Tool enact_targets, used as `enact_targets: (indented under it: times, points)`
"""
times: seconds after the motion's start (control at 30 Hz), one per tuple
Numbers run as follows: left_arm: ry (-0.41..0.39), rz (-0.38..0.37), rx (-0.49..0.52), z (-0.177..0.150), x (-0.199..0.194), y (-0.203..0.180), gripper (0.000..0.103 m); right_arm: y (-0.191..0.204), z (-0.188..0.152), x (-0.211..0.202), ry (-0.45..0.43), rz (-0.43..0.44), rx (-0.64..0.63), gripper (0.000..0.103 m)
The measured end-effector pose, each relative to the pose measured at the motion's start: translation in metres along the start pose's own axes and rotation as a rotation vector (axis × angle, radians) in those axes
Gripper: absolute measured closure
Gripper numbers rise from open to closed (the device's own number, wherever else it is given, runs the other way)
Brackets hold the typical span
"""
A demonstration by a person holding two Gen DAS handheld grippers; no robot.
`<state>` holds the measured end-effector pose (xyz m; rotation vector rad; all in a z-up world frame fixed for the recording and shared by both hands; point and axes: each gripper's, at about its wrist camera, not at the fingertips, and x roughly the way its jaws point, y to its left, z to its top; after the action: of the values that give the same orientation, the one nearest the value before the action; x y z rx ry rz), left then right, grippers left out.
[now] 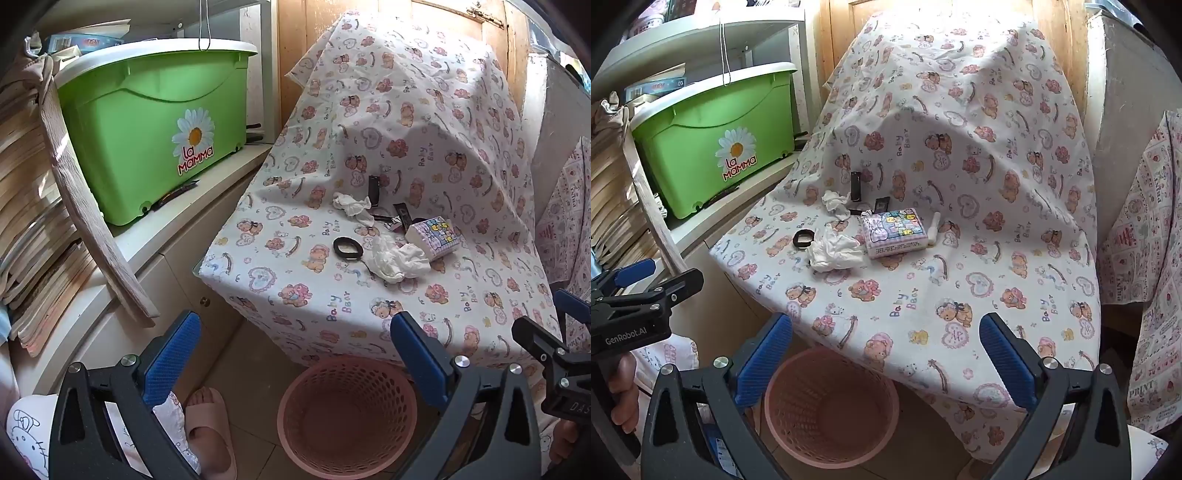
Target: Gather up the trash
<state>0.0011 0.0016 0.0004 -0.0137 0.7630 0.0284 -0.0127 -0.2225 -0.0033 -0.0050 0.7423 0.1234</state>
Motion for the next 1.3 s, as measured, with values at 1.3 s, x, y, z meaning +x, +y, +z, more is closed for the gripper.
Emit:
enact_targets:
  times: [1.3]
  points:
    - [-0.069, -0.018, 0.043, 0.000, -0.008, -0.011, 0.002, -0.006, 0.001, 0.006, 0.000, -0.020, 0.022, 0.001]
